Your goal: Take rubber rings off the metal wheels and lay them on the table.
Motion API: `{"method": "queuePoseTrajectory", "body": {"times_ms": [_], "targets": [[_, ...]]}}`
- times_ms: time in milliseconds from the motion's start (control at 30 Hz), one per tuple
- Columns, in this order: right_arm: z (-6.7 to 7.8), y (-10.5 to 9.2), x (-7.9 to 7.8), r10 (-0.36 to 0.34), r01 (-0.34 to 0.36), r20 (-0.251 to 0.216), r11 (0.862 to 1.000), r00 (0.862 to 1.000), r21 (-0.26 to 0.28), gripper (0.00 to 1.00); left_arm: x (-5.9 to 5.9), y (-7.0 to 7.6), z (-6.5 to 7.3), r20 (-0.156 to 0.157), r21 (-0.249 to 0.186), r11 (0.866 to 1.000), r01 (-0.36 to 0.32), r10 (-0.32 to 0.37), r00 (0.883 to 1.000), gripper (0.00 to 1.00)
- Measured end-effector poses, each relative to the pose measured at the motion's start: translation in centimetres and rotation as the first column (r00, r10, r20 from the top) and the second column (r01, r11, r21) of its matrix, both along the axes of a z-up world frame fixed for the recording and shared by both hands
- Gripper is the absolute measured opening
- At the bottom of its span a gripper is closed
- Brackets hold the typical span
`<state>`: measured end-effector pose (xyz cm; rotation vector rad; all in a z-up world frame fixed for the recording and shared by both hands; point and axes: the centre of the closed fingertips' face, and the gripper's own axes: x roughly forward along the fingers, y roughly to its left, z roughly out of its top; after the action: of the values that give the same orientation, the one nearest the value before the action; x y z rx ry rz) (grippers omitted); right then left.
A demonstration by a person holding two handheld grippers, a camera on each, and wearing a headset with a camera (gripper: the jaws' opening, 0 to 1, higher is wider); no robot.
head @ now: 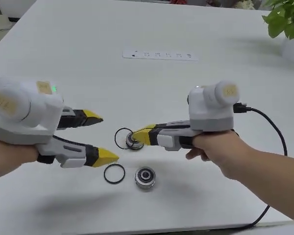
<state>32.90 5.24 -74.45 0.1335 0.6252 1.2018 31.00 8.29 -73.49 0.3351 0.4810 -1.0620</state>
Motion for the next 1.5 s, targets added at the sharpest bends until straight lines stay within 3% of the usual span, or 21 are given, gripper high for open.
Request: {"method": "queuePoseTrajectory", "body": {"times_ms": [367, 967, 1233, 1500], "targets": [[-1.0, 1.0, -1.8, 0.053, -0.054, -0.047, 0.999, 0.997, -0.009, 0.00, -1.3, 0.6, -0.4, -0.005, 0.004, 1.000, 0.009, -0.009, 1.000, 0.67], [-3.5, 2.6, -4.6, 0.136, -0.145, -0.144, 0.988, 0.980, -0.053, 0.00, -2.1, 1.9, -1.1, -0.018, 0.013, 1.000, -0.014, 0.014, 1.000, 0.69], [-4.6, 2.5, -4.6, 0.125, -0.141, -0.167, 0.986, 0.978, -0.088, 0.00, -2.1, 2.0, -1.4, -0.022, 0.020, 1.000, -0.014, 0.014, 1.000, 0.69], [-5.4, 2.0, -4.1, 0.110, -0.130, -0.157, 0.983, 0.982, -0.127, 0.00, -2.1, 2.0, -1.7, -0.029, 0.029, 1.000, -0.010, 0.011, 1.000, 0.68]]}}
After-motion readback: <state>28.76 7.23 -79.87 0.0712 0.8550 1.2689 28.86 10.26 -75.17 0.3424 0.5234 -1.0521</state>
